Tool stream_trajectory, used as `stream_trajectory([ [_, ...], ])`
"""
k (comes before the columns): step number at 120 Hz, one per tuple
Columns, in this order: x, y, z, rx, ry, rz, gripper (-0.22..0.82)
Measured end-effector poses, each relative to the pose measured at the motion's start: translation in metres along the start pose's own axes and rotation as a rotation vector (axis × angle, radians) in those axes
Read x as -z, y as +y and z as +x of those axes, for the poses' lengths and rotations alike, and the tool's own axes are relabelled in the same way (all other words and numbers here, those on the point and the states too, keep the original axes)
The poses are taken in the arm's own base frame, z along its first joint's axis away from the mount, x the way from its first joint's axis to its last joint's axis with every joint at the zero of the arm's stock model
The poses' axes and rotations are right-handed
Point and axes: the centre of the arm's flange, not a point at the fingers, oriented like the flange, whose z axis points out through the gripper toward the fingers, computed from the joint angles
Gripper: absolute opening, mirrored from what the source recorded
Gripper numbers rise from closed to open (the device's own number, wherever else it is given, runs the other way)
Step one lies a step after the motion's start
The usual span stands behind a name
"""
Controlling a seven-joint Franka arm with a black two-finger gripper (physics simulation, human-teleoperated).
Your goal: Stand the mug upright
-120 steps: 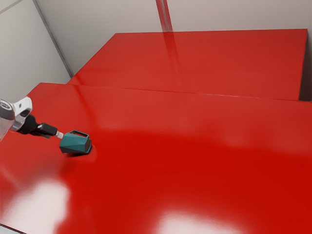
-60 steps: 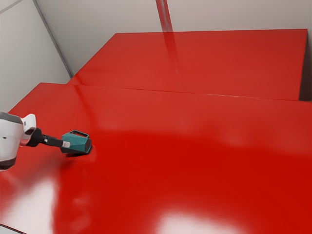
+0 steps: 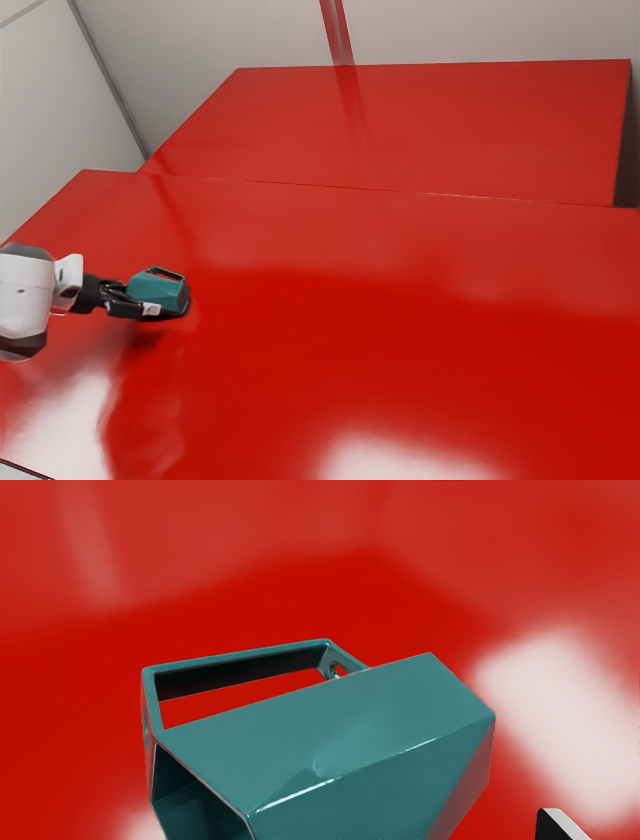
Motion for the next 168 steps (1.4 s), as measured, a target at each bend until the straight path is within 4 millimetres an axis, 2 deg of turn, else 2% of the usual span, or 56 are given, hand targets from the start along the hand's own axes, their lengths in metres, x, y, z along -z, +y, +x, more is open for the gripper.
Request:
stream_trajectory([
  [22, 0.003, 0.001, 0.006, -0.082, 0.02, 0.001, 0.2],
  [37, 0.007, 0.0, 0.012, -0.134, 0.031, 0.01, 0.09],
  [72, 0.013, -0.002, 0.021, -0.221, 0.038, 0.024, -0.08],
  [103, 0.025, -0.001, 0.032, -0.274, 0.055, 0.059, -0.15],
  [114, 0.039, -0.009, 0.054, -0.328, 0.046, 0.093, -0.15],
  [121, 0.051, -0.017, 0.074, -0.4, -0.015, 0.099, -0.16],
  [128, 0.06, -0.018, 0.085, -0.446, -0.094, 0.087, -0.16],
  [138, 0.064, 0.001, 0.11, -0.521, -0.223, 0.034, -0.17],
  [146, 0.041, 0.04, 0.147, -0.603, -0.322, -0.049, -0.17],
  [151, 0.025, 0.062, 0.162, -0.628, -0.377, -0.088, -0.17],
  [156, 0.015, 0.076, 0.17, -0.62, -0.423, -0.105, -0.17],
  [168, 0.0, 0.091, 0.175, -0.537, -0.509, -0.097, -0.17],
])
